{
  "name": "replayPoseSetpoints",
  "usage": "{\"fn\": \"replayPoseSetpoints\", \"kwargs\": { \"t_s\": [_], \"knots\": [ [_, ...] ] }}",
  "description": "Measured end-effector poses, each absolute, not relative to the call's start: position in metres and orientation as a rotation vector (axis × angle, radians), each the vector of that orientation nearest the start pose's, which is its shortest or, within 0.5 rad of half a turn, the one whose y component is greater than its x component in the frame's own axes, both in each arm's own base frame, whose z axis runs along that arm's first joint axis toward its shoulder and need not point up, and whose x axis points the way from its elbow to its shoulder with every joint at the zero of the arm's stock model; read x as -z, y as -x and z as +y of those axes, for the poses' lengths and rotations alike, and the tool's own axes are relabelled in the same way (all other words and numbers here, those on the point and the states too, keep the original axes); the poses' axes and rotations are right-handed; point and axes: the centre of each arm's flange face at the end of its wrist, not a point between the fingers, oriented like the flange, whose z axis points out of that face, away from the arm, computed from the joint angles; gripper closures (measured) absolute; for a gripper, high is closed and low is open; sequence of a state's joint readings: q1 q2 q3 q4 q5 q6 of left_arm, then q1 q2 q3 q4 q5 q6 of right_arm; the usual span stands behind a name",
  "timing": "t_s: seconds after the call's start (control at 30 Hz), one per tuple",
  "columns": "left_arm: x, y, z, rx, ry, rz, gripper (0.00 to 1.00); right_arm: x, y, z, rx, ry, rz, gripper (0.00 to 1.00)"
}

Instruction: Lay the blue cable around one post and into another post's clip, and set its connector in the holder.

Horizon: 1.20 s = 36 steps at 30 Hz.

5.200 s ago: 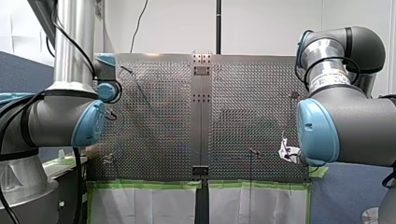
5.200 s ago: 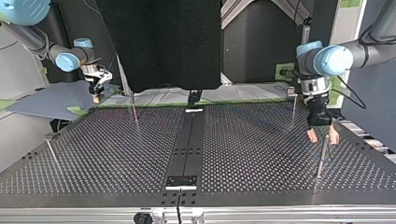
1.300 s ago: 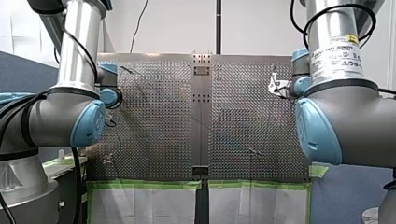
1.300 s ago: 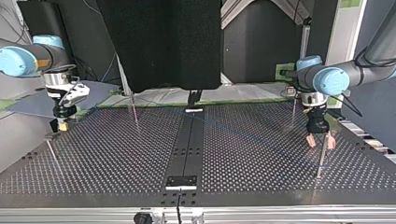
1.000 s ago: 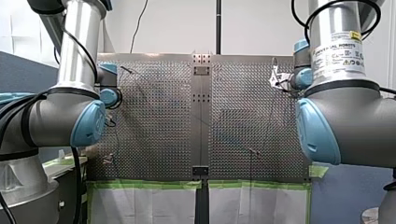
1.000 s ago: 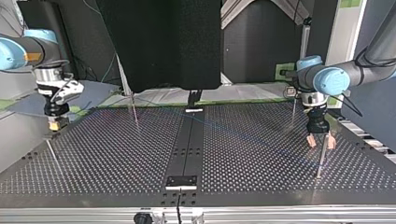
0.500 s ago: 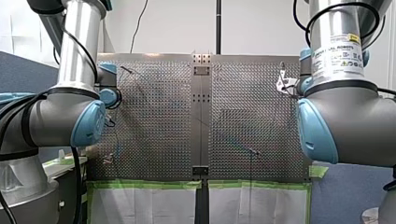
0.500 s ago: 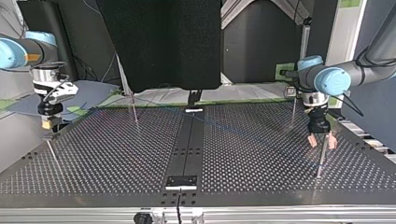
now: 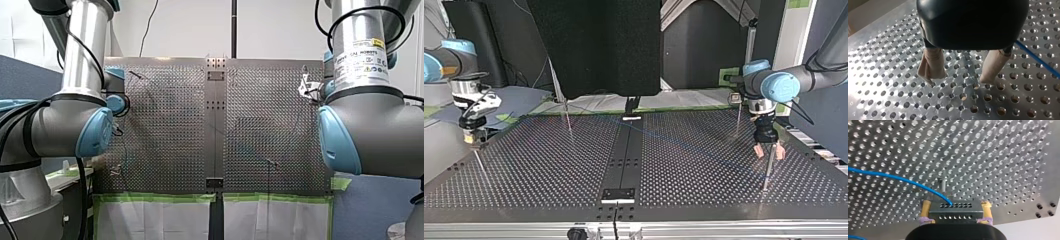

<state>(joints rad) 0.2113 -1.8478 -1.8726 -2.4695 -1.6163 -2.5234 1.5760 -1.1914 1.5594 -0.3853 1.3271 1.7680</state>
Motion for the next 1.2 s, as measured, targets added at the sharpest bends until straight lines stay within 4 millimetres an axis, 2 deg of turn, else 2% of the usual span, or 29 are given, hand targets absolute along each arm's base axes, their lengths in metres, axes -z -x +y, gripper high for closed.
{"fn": "replayPoseSetpoints", "kwargs": {
  "t_s": [0.1,0.4,0.73,1.2],
  "knots": [
    [-0.267,-0.567,-0.010,0.564,0.858,1.236,0.00,-0.319,-0.159,-0.622,-1.524,-1.313,-1.247,1.00],
    [-0.267,-0.567,-0.010,0.562,0.858,1.238,0.00,-0.304,-0.153,-0.622,-1.487,-1.345,-1.309,1.00],
    [-0.266,-0.567,-0.010,0.562,0.858,1.238,0.00,-0.289,-0.150,-0.633,-1.486,-1.358,-1.324,1.00],
    [-0.267,-0.567,-0.010,0.562,0.858,1.238,0.00,-0.309,-0.151,-0.648,-1.516,-1.357,-1.285,1.00]
  ]
}}
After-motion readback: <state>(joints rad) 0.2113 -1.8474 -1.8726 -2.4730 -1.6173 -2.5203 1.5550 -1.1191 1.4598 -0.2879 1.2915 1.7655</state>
